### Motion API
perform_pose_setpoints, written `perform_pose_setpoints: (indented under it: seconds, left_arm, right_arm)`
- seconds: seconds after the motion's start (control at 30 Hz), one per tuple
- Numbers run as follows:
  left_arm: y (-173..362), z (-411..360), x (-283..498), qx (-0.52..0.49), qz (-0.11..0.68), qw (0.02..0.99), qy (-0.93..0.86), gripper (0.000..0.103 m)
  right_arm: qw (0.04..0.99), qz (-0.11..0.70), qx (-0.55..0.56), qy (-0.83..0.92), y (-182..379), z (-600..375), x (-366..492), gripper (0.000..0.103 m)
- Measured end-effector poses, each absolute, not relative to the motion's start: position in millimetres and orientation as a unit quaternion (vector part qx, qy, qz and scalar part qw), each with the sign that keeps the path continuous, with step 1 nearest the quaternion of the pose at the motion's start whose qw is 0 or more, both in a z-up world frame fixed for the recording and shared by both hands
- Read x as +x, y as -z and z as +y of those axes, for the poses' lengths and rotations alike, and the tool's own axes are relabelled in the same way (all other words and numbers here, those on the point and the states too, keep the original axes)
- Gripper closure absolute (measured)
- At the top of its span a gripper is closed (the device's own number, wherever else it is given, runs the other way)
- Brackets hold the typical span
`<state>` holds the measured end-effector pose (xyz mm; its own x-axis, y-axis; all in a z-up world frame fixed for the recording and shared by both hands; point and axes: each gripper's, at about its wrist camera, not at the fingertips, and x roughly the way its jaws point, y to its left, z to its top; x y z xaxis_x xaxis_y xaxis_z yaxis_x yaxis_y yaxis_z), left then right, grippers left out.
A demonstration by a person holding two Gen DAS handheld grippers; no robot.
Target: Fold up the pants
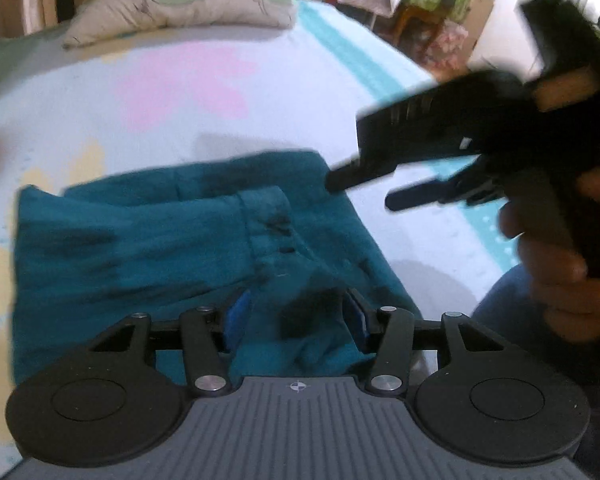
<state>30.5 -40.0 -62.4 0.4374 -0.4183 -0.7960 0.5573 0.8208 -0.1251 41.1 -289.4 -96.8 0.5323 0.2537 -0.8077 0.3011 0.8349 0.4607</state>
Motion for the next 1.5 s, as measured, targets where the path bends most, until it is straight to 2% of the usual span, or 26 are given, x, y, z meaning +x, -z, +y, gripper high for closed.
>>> perform_pose_setpoints:
  seconds: [0.23,0.37,0.47,0.63,0.9,0.93,1.0,1.03,1.1,1.17,1.4,1.5]
  left_arm:
    - [27.9,17.6,49.8,0.027,0.429,0.872,0.233,0.054]
    - [36.8,47.4,83.0,0.018,0.454,0.873,0.177,0.054]
    - [45.4,67.5,96.7,0.009,0.476,0.869,0.134,0.054]
    - [56.4,96.2,108.5,-0.069,0.510,0.852,0.091,0.054]
    - [53.6,101.8,106.7,-0.084,0.505,0.855,0.085,0.054]
    - [58.1,102.7,110.8,-0.090,0.506,0.854,0.084,0.054]
    - [60.5,105.1,113.5,-0.096,0.505,0.854,0.084,0.054]
    - [61.3,106.2,114.2,-0.099,0.504,0.854,0.083,0.054]
    - [63.1,109.9,115.5,-0.112,0.504,0.852,0.082,0.054]
    - [62.9,114.9,115.5,-0.122,0.502,0.853,0.074,0.054]
    - [56.6,121.9,112.7,-0.135,0.490,0.858,0.072,0.054]
    - [54.8,115.4,112.2,-0.115,0.486,0.863,0.075,0.054]
  right_arm:
    - [0.804,0.507,0.310,-0.020,113.9,-274.9,47.2,0.039]
    - [0.796,0.525,0.300,-0.029,122.7,-262.3,51.9,0.038]
    - [0.791,0.540,0.287,-0.019,130.5,-256.6,55.6,0.029]
    - [0.781,0.560,0.275,-0.018,143.4,-251.1,61.8,0.029]
    - [0.776,0.575,0.254,-0.049,152.2,-240.0,68.4,0.028]
    - [0.779,0.574,0.245,-0.050,151.0,-237.5,68.3,0.031]
    - [0.787,0.576,0.214,-0.060,146.6,-226.8,66.1,0.049]
    - [0.792,0.575,0.196,-0.060,143.9,-221.8,65.0,0.052]
    - [0.812,0.563,0.145,-0.057,133.9,-209.3,60.0,0.072]
    - [0.831,0.544,0.099,-0.060,117.9,-196.3,52.1,0.080]
    - [0.890,0.444,0.080,-0.066,36.2,-204.1,18.7,0.085]
    - [0.890,0.451,0.059,-0.001,35.1,-225.8,19.5,0.085]
